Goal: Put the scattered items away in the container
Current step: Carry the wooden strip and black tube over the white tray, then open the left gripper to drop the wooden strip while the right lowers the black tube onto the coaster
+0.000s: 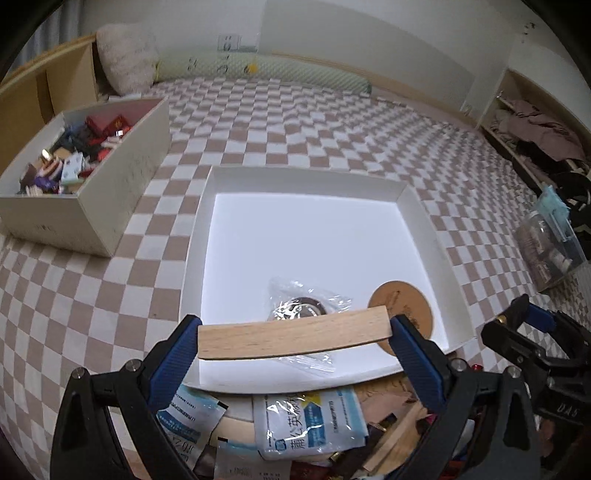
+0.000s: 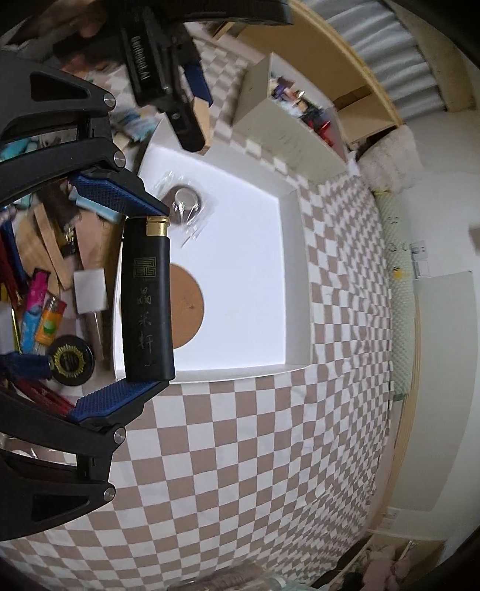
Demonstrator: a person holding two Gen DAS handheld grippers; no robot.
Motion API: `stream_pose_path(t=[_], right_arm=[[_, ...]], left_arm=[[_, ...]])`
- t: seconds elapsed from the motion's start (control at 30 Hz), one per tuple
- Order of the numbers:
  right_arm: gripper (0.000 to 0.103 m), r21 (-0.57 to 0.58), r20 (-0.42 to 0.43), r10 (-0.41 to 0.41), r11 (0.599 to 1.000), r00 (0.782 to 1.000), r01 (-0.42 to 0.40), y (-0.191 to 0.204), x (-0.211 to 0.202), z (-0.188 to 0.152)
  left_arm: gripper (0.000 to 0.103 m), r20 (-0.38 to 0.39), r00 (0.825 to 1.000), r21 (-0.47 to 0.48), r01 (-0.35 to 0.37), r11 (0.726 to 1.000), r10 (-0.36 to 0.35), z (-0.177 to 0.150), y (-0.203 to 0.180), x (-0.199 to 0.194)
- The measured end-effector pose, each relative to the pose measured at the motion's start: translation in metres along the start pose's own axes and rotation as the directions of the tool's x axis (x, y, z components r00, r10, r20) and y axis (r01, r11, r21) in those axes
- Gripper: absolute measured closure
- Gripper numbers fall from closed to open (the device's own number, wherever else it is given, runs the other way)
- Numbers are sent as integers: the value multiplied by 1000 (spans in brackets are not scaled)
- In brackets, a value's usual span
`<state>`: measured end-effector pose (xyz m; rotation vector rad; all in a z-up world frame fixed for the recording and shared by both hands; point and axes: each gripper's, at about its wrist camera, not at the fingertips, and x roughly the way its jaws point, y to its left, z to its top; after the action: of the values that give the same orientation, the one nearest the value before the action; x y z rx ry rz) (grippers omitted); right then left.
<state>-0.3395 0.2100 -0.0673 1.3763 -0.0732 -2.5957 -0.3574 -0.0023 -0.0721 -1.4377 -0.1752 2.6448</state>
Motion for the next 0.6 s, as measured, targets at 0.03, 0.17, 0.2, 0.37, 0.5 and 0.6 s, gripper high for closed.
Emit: stream_pose_path(t=[0.03, 0.17, 0.2, 0.37, 0.5, 0.6], right_arm=[[21, 2, -9, 0, 1000, 1000, 0, -1, 4, 0], [21, 24, -41, 15, 1000, 999, -14, -5, 19, 0], [21, 27, -44, 16, 1000, 999, -15, -5, 22, 1], [21, 35, -59, 20, 999, 998, -18, -4, 32, 1], [21, 35, -67, 20, 999, 998, -18, -1, 39, 1], [21, 37, -74, 20, 999, 997, -17, 0, 44, 0]], left_arm=[[2, -11, 1000, -8, -1, 1000, 1, 0, 3, 5], [2, -54, 999, -39, 4, 999, -7, -1, 12, 25], [2, -64, 998, -45, 6, 999, -9, -2, 14, 29], [2, -84, 996, -55, 9, 998, -13, -5, 16, 39], [2, -97, 995, -73, 20, 997, -27, -6, 19, 44], [2, -97, 995, -75, 17, 997, -25, -6, 19, 46]])
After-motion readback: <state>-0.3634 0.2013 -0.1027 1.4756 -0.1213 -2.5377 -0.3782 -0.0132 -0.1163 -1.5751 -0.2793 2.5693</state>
